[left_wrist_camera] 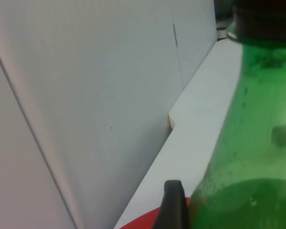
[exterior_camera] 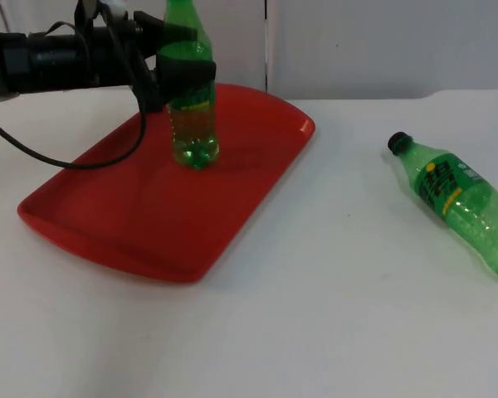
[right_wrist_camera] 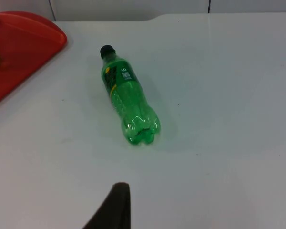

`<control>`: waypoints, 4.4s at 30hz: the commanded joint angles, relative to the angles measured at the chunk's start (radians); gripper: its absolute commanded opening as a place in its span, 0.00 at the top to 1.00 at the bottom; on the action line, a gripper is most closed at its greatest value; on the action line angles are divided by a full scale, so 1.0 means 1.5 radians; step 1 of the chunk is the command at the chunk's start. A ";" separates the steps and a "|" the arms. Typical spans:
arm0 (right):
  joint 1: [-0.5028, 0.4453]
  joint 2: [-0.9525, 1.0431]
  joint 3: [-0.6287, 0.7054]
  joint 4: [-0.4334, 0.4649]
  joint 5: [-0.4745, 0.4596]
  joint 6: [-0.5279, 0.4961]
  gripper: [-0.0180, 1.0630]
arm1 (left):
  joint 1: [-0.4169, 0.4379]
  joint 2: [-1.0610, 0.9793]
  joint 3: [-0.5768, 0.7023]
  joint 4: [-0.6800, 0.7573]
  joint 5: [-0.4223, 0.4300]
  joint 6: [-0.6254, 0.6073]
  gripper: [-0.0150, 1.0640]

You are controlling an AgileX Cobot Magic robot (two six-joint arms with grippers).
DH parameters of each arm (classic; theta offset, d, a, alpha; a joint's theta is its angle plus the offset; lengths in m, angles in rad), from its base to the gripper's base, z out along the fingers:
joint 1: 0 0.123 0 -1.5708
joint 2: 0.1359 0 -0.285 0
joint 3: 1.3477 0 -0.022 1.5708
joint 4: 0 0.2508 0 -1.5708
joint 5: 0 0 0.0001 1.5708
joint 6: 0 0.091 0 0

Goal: Place the bottle upright on the tray.

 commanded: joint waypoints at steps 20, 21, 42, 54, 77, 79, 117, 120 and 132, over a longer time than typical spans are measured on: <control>-0.004 -0.003 0.004 0.002 -0.004 -0.001 0.02 | 0.008 -0.001 -0.003 0.001 0.019 -0.004 0.08; -0.004 -0.003 0.004 0.002 -0.004 -0.001 0.02 | 0.011 -0.001 -0.003 -0.002 0.019 -0.004 0.08; -0.004 -0.003 0.004 0.002 -0.004 -0.001 0.02 | 0.027 -0.011 -0.003 0.042 0.013 -0.133 0.08; -0.004 -0.003 0.004 0.002 -0.004 -0.001 0.02 | 0.027 -0.043 -0.003 0.110 -0.025 -0.218 0.08; -0.004 -0.003 0.004 0.002 -0.004 -0.001 0.02 | 0.027 -0.099 -0.003 0.247 -0.038 -0.364 0.08; -0.004 -0.003 0.004 0.002 -0.004 -0.001 0.02 | 0.027 -0.106 -0.003 0.255 -0.039 -0.373 0.08; -0.004 -0.003 0.004 0.002 -0.004 -0.001 0.02 | 0.027 -0.328 -0.003 0.499 -0.008 -0.832 0.08; -0.004 -0.003 0.004 0.002 -0.004 -0.001 0.02 | 0.027 -0.377 -0.003 0.510 -0.004 -0.852 0.08; -0.004 -0.003 0.004 0.002 -0.004 -0.001 0.02 | 0.027 -0.539 -0.003 0.554 0.019 -0.883 0.08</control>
